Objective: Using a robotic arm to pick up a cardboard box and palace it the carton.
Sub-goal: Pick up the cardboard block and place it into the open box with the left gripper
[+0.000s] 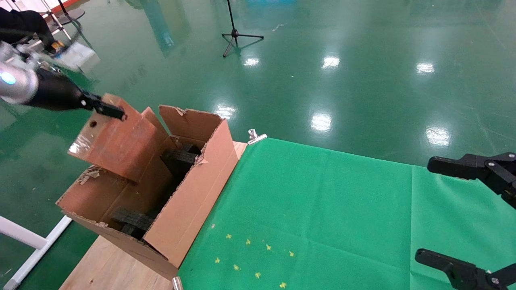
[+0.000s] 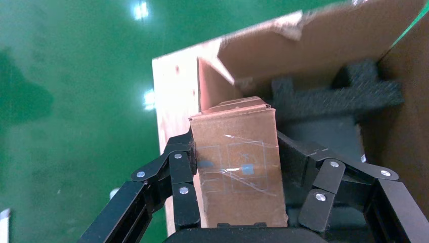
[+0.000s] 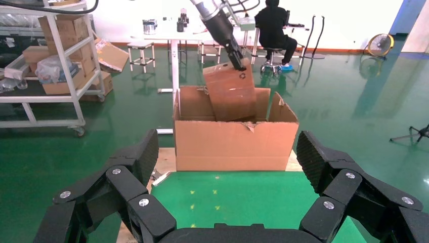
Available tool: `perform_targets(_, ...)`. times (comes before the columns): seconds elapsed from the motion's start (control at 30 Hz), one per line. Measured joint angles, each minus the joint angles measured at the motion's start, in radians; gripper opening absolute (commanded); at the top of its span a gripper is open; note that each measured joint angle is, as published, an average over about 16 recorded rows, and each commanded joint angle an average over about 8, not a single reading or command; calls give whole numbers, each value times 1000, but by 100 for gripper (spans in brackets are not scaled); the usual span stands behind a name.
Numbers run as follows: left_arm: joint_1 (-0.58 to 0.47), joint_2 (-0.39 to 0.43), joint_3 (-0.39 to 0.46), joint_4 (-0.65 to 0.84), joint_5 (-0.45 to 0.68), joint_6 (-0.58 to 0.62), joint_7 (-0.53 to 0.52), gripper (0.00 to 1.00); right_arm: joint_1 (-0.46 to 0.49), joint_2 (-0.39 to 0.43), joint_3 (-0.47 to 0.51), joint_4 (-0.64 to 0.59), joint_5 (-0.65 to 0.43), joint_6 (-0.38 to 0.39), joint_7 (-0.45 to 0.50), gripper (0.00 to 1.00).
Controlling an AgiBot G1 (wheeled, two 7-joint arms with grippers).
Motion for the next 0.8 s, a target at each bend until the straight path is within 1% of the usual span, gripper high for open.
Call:
perform_targets(0.13, 18, 9, 2, 45, 2, -24, 26, 0, 0, 0, 0, 0, 0, 0, 0, 100)
perform_targets(0.47, 57, 16, -1, 117, -4, -28, 84, 0, 0, 0, 0, 0, 0, 0, 0, 100)
perform_targets(0.8, 125, 35, 1, 158, -2, -79, 102, 0, 0, 0, 0, 0, 0, 0, 0, 100)
